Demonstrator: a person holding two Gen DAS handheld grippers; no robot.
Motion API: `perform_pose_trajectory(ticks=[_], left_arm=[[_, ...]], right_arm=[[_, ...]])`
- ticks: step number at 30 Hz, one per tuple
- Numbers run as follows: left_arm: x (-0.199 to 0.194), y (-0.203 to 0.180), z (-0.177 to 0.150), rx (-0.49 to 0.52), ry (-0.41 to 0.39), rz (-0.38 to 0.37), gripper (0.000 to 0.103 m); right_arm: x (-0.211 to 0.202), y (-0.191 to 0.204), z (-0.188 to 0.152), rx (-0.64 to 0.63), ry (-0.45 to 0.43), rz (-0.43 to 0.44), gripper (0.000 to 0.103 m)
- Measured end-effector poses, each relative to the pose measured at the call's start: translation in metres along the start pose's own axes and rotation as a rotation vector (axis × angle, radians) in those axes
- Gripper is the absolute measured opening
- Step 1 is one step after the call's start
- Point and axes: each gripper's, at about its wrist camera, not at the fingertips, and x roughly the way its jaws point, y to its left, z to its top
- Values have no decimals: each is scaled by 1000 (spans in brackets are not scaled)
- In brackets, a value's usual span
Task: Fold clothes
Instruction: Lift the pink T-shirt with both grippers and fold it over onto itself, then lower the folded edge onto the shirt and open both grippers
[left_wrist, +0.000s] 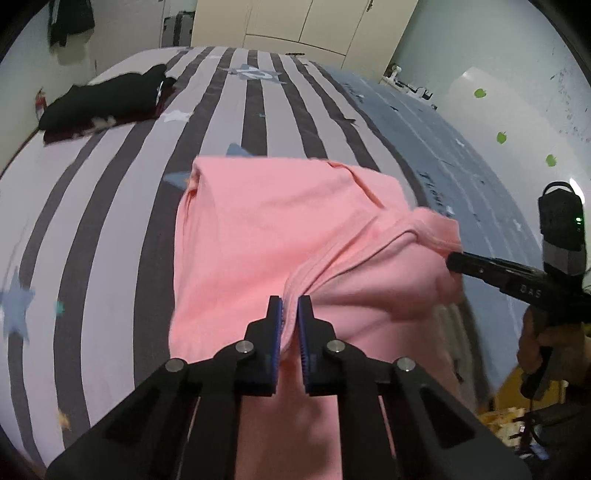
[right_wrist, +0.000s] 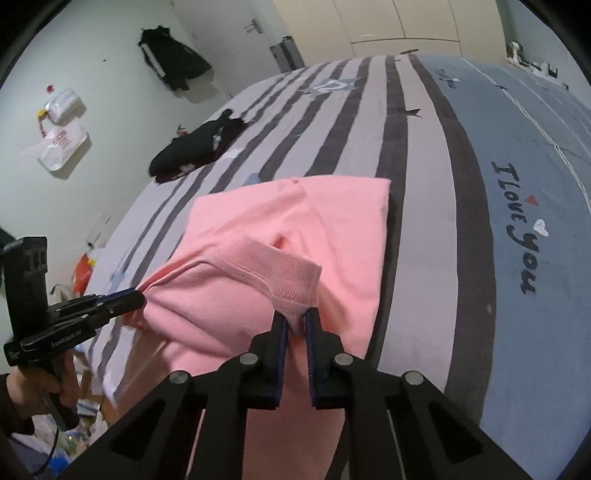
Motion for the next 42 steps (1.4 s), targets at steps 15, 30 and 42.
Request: perform_pose_trajectory(ticks=[15,30,42], left_arm=[[-30,46,-58,-145,114,58,7],[23,61,-28,-138,99,154,33],[4,60,-40,-116,60,138,33]], right_arm=[[-58,-10,-79,80,183,-89,10],[2,5,-71,126,155,-54,17],[-13,5,-101,131,160,-130,17]])
